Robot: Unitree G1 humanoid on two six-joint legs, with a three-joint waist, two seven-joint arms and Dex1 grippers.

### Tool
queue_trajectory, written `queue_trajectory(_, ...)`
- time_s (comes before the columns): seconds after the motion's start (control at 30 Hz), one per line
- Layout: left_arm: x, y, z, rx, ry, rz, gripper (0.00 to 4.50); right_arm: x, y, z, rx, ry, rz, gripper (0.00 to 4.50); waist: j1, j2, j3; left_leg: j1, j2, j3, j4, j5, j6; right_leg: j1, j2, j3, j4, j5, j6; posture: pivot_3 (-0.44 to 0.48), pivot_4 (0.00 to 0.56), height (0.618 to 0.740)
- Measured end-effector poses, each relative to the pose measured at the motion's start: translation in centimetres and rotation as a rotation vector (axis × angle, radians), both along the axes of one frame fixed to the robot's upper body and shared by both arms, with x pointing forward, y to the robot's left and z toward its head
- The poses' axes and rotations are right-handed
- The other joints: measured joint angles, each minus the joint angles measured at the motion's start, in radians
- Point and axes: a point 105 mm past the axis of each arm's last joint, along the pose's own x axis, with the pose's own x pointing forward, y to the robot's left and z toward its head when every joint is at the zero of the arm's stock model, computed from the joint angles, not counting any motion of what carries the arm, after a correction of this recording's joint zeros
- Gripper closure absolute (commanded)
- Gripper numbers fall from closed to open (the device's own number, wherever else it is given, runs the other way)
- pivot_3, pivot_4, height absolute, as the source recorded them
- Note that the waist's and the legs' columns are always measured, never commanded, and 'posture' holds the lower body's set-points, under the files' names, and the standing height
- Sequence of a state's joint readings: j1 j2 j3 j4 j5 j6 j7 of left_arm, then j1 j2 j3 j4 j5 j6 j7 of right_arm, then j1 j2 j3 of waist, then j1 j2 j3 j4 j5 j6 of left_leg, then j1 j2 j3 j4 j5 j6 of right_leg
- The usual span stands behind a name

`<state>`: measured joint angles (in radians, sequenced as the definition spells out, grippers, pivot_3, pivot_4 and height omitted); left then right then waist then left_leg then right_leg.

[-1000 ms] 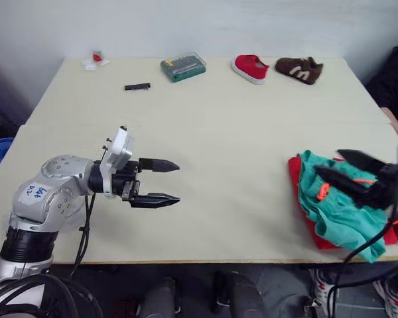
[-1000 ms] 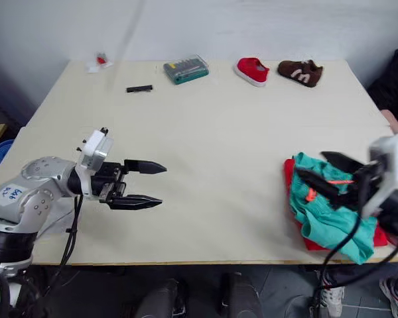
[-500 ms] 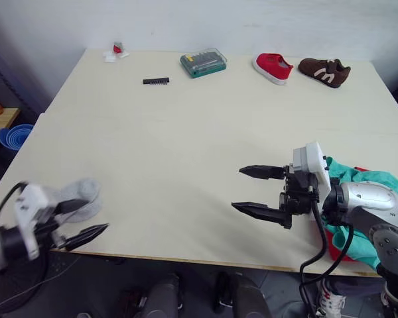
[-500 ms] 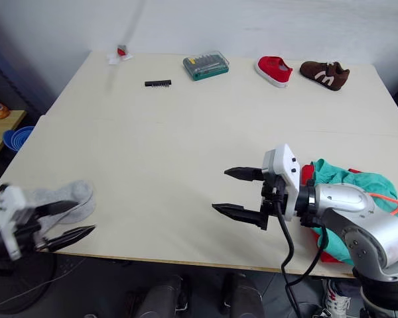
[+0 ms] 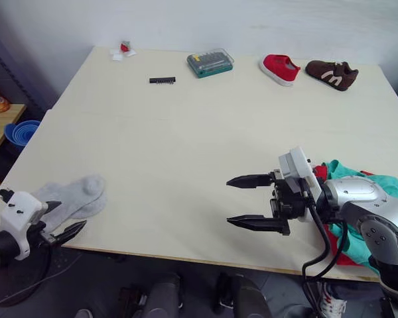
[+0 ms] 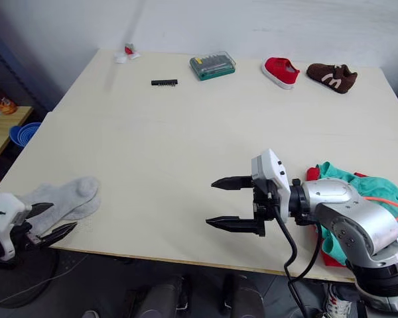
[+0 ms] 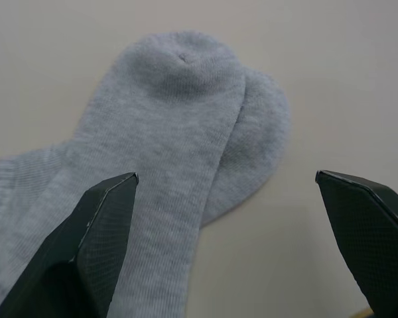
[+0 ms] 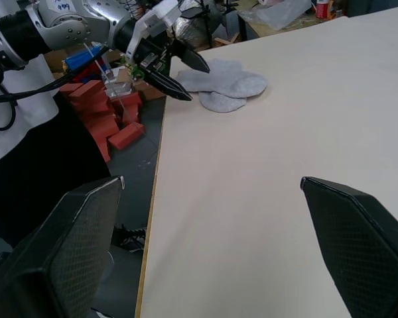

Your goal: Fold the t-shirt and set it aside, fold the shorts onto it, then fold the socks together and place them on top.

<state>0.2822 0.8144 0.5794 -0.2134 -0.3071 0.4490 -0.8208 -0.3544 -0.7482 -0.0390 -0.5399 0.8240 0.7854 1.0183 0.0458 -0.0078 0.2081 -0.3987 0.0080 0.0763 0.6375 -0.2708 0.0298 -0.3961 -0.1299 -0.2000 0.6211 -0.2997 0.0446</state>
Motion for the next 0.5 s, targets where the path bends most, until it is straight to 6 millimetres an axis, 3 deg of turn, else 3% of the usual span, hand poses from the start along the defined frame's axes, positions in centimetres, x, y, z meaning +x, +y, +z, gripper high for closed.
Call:
queue_trajectory(0.1,1.3,-0.5,-0.8,-0.014,0.03,-0.03,0.0,0.0,-0.1,-0.3,0.003,0.01,-0.015,0.15,-0.001,0.0,0.0,0.0,0.001,0.001,0.0,-0.001,0.0,0.0,0.0,0.0,0.0,0.0,0.0,0.0,0.15,0.74)
queue_trajectory(0.17,1.5,-0.9,-1.1,-0.017,0.051,-0.056,0.39,0.0,-0.2,-0.5,0.003,0.02,-0.027,0.0,-0.002,-0.001,0.0,0.0,0.001,0.002,0.0,-0.001,0.001,0.0,0.0,0.0,0.0,0.0,0.0,0.0,0.15,0.74)
queue_trajectory(0.5,3.2,0.1,-1.1,-0.042,0.062,-0.052,3.44,0.0,-0.9,-1.2,-0.003,0.013,-0.102,0.0,-0.001,0.001,0.0,0.009,0.001,0.009,0.0,-0.005,-0.004,0.002,0.0,0.009,0.002,0.0,0.001,0.0,0.15,0.74)
